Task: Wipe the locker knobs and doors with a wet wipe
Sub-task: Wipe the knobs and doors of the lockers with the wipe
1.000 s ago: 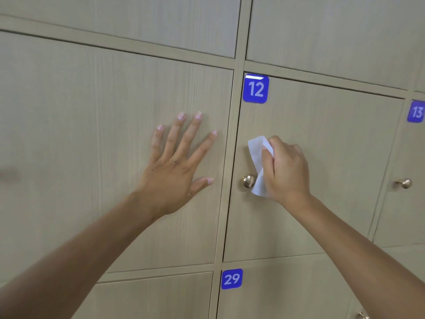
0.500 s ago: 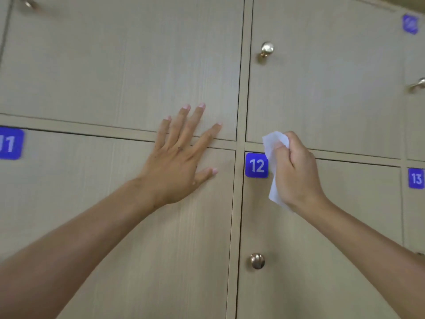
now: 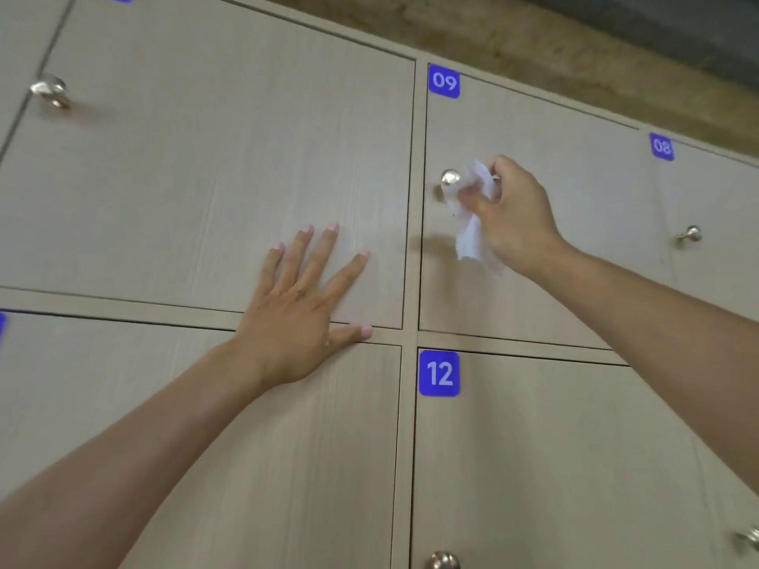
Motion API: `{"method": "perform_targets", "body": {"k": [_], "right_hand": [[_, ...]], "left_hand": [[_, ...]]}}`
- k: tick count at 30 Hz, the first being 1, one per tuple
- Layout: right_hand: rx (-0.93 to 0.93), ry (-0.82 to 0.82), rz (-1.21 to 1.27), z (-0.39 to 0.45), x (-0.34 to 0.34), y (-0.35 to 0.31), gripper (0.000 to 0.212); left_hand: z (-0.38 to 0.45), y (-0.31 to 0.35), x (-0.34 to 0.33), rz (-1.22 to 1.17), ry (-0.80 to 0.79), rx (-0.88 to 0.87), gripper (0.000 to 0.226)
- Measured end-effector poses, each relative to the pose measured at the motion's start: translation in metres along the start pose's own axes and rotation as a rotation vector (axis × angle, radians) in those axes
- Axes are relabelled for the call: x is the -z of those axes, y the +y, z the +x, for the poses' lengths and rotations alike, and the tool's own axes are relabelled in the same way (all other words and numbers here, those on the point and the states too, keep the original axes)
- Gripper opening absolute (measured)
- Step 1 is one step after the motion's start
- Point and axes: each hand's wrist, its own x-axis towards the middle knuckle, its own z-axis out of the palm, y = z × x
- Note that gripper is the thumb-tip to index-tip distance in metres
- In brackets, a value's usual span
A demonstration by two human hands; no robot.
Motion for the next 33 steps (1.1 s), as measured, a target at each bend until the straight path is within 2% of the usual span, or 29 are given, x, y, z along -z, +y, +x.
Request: {"method": "perform_targets", "body": {"k": [3,6,9,16,22,26,33], "right_hand": [[-0.019,-0.005,-0.012,0.023,-0.001,0.008,0.022],[0.001,-0.046,-0.107,0.039,-0.005,0.015,0.013],[-0.007,-0.111,-0.16,0.048,-0.01,0.018,0.027],[-0.066,-0.188,-0.103,0.061,-0.016,0.013,0.031],[-0.216,-0.195,0.061,0.069,-0.02,0.012,0.032],[-0.287,-0.171,0.084,0.072,-0.02,0.015,0.024],[-0.262,-0.208,0.142,0.066,-0.017,0.019,0.009]], "left_hand": [[0.0,-0.001,-0.002,0.019,0.003,-0.001,0.092],[0.0,-0.001,-0.003,0.009,0.019,-0.009,0.092],[0.0,-0.002,-0.005,0.025,0.022,-0.015,0.092],[-0.001,-0.004,-0.009,0.056,0.058,-0.039,0.09],[-0.001,-0.004,-0.009,0.071,0.048,-0.028,0.09],[-0.002,-0.003,-0.008,0.08,0.039,-0.026,0.091],[-0.001,-0.003,-0.009,0.089,0.035,-0.023,0.091]]}}
